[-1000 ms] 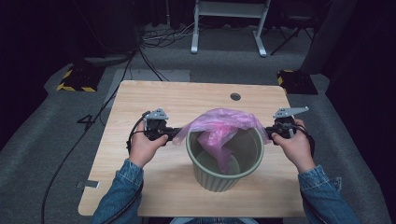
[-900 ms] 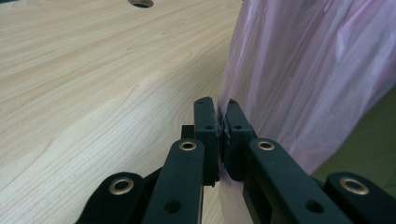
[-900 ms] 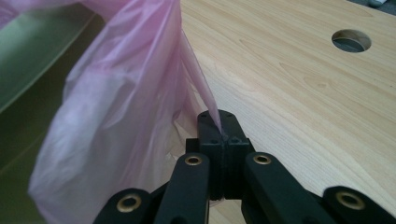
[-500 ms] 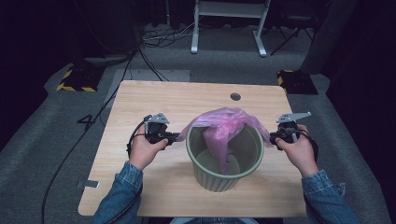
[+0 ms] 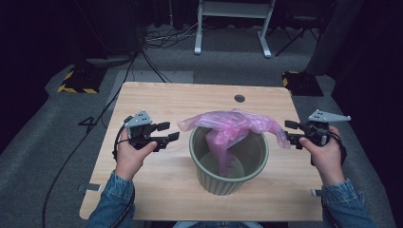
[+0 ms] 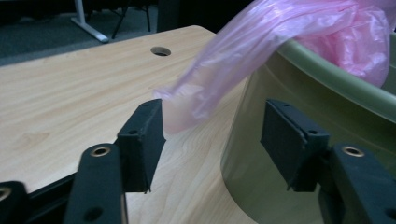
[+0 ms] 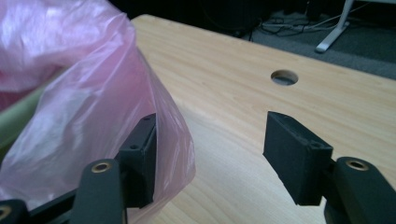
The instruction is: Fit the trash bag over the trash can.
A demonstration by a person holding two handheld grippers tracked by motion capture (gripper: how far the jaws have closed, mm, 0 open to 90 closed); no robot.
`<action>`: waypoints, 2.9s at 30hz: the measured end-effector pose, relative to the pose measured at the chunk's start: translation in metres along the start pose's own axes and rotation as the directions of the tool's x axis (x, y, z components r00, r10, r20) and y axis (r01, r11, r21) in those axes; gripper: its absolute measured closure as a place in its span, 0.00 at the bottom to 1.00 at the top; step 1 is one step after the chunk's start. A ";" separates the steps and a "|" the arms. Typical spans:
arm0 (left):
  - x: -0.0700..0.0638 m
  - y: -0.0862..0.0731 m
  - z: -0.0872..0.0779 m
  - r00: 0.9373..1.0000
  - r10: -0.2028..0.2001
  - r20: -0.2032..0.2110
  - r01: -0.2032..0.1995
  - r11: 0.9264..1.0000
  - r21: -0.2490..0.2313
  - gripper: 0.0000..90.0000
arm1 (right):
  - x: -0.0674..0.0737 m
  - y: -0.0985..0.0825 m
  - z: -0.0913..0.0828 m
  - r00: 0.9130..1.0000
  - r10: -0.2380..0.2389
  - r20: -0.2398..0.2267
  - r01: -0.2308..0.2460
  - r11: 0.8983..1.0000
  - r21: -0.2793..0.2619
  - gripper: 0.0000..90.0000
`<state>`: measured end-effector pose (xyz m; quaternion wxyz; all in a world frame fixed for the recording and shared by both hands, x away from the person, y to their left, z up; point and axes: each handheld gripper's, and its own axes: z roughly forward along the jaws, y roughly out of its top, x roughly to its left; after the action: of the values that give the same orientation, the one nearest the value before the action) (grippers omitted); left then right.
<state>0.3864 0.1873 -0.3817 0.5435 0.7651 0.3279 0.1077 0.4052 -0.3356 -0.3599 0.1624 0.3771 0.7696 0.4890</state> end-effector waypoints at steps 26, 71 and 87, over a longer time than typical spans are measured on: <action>-0.017 0.053 0.056 0.982 0.110 0.152 -0.112 0.994 0.002 0.62 | 0.010 0.010 0.046 0.997 -0.051 -0.060 0.059 0.988 0.144 0.69; -0.068 0.008 -0.031 0.956 0.243 0.162 -0.229 0.968 -0.100 0.99 | -0.013 0.007 -0.007 1.000 -0.007 -0.023 0.006 0.998 -0.057 0.41; -0.064 0.015 -0.017 0.974 0.183 0.132 -0.175 0.982 -0.072 0.98 | 0.070 0.032 -0.016 0.940 -0.323 -0.112 0.315 0.945 -0.082 0.28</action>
<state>0.3349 0.1579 -0.3494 0.5759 0.7804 0.2160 0.1130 0.3624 -0.2863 -0.3160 0.2034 0.2110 0.8133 0.5026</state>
